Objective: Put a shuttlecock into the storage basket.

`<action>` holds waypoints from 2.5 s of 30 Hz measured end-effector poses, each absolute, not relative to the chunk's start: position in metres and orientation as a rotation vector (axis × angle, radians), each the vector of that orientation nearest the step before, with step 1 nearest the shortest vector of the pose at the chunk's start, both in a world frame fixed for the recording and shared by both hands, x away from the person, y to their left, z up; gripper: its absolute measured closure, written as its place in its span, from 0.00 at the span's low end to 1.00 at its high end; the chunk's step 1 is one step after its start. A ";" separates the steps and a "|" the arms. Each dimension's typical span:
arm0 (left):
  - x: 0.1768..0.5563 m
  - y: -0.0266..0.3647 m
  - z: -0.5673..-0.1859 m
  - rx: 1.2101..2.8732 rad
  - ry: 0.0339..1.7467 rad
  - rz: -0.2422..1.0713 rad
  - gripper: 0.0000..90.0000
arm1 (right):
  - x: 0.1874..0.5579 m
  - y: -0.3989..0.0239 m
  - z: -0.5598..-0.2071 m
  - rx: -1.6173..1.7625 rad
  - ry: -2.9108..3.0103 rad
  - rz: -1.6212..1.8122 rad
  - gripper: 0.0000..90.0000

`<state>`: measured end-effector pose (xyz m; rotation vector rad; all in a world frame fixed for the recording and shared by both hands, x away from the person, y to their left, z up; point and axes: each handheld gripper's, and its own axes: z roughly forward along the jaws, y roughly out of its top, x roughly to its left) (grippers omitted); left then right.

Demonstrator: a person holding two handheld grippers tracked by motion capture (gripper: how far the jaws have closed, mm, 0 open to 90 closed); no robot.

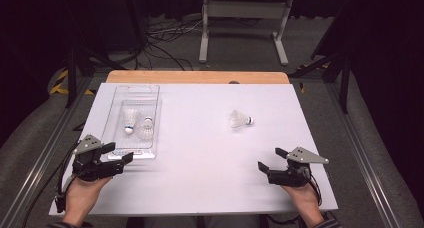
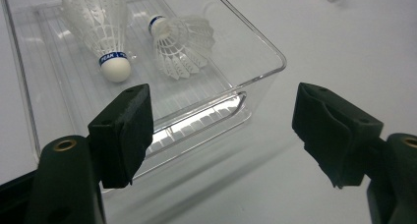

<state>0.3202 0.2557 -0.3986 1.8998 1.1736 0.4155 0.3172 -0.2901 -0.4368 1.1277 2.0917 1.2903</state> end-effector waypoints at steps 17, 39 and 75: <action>0.309 0.257 -0.408 1.868 1.151 0.408 0.27 | 0.317 -0.290 -0.437 1.128 2.090 1.285 0.17; 0.305 0.261 -0.426 1.832 1.152 0.393 0.27 | 0.316 -0.292 -0.436 1.145 2.070 1.287 0.17; 0.303 0.263 -0.430 1.820 1.138 0.353 0.27 | 0.314 -0.295 -0.426 1.119 1.995 1.364 0.14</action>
